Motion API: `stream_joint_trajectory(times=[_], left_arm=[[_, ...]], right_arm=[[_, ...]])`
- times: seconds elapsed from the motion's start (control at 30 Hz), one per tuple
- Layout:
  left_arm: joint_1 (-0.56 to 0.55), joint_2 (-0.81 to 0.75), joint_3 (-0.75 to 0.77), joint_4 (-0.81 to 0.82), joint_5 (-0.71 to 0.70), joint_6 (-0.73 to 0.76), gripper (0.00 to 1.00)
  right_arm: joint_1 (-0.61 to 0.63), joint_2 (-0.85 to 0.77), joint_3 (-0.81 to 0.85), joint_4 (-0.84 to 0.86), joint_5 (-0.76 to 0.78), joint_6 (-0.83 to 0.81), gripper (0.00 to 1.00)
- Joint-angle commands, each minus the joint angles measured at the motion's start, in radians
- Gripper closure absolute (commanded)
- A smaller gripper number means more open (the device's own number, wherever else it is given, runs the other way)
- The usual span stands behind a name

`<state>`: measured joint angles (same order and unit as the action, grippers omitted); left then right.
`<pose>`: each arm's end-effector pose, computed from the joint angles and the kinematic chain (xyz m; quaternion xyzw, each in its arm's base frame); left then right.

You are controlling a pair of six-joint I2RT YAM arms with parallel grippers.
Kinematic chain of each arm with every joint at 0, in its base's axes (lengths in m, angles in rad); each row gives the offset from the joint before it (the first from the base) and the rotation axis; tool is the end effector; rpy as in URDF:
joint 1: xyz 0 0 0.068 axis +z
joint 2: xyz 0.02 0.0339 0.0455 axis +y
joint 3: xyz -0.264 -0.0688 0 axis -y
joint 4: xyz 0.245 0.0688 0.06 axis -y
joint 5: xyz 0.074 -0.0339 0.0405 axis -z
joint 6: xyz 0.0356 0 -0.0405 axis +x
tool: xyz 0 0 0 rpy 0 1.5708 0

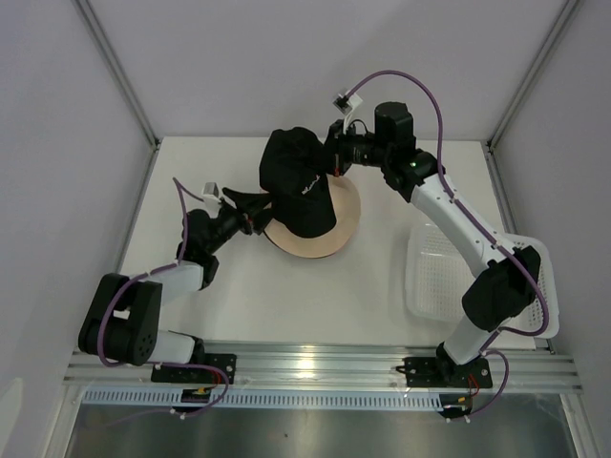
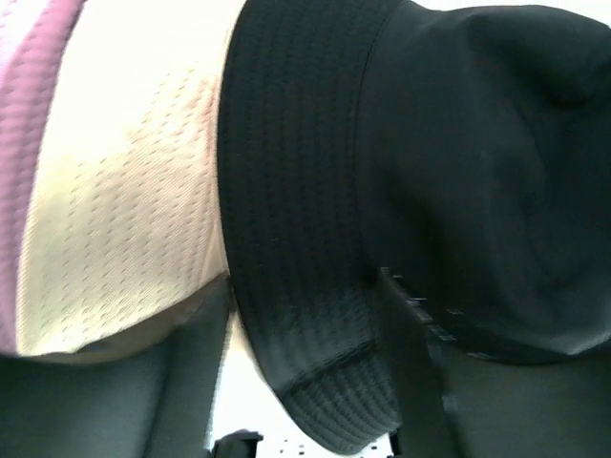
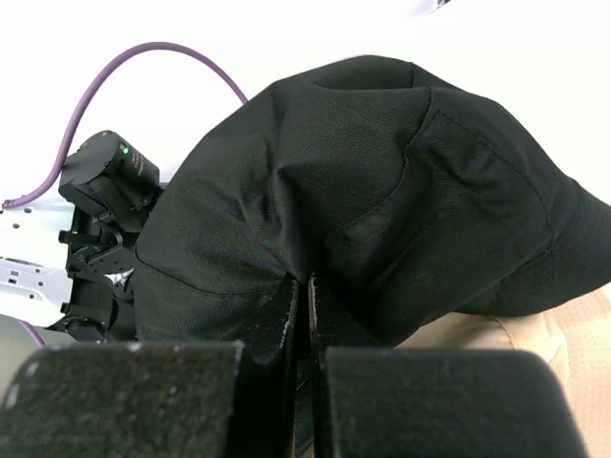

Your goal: Stack the hats

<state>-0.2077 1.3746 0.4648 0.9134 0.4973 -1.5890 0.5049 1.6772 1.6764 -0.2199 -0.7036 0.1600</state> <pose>0.2623 -0.0726 0.2163 -0.3014 0.6384 -0.6453 0.2918 0.3318 0.2097 0.4137 -0.3379 0.6850 0.4457 0.4667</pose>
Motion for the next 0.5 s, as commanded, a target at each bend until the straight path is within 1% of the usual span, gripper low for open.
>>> stream_joint_trajectory(times=[0.0,0.03,0.07,0.1,0.13,0.17,0.2,0.23,0.27,0.3,0.33,0.37,0.4,0.47], left_arm=[[-0.012,0.009,0.001,0.174,-0.034,-0.026,0.39],[-0.012,0.006,0.003,0.182,-0.037,-0.02,0.46],[-0.012,0.003,0.005,0.186,-0.039,-0.019,0.62],[-0.012,0.0,0.003,0.194,-0.04,-0.014,0.7],[-0.012,-0.006,0.002,0.191,-0.043,-0.009,0.88],[-0.012,-0.011,-0.003,0.191,-0.045,-0.008,0.99],[-0.012,-0.014,-0.006,0.194,-0.049,-0.008,0.99],[-0.01,-0.026,-0.011,0.197,-0.052,-0.014,0.99],[-0.009,-0.032,-0.015,0.2,-0.051,-0.017,0.99],[-0.009,-0.04,-0.015,0.196,-0.049,-0.019,0.99],[-0.007,-0.051,-0.014,0.182,-0.042,-0.013,0.99],[-0.004,-0.075,-0.006,0.136,-0.04,-0.011,0.99],[-0.002,-0.091,0.001,0.112,-0.039,-0.008,0.99],[-0.001,-0.144,0.02,0.038,-0.036,-0.003,0.99]], right_arm=[[0.001,-0.047,-0.007,0.036,0.035,0.006,1.0],[0.003,-0.047,-0.009,0.033,0.036,0.004,1.0],[0.001,-0.048,-0.009,0.027,0.047,0.003,1.0],[0.003,-0.05,-0.01,0.024,0.053,0.001,1.0],[0.001,-0.05,-0.01,0.008,0.079,0.0,1.0],[0.001,-0.053,-0.009,0.001,0.093,0.0,0.96],[0.001,-0.053,-0.007,-0.01,0.108,-0.004,0.88],[0.001,-0.054,0.006,-0.039,0.149,-0.004,0.77],[0.001,-0.056,0.015,-0.056,0.168,-0.005,0.61],[0.001,-0.059,0.028,-0.071,0.185,-0.008,0.54],[0.001,-0.06,0.045,-0.114,0.214,-0.016,0.45],[0.001,-0.062,0.081,-0.139,0.233,-0.026,0.26],[0.003,-0.069,0.1,-0.163,0.255,-0.03,0.18],[0.003,-0.085,0.138,-0.238,0.379,-0.03,0.01]])
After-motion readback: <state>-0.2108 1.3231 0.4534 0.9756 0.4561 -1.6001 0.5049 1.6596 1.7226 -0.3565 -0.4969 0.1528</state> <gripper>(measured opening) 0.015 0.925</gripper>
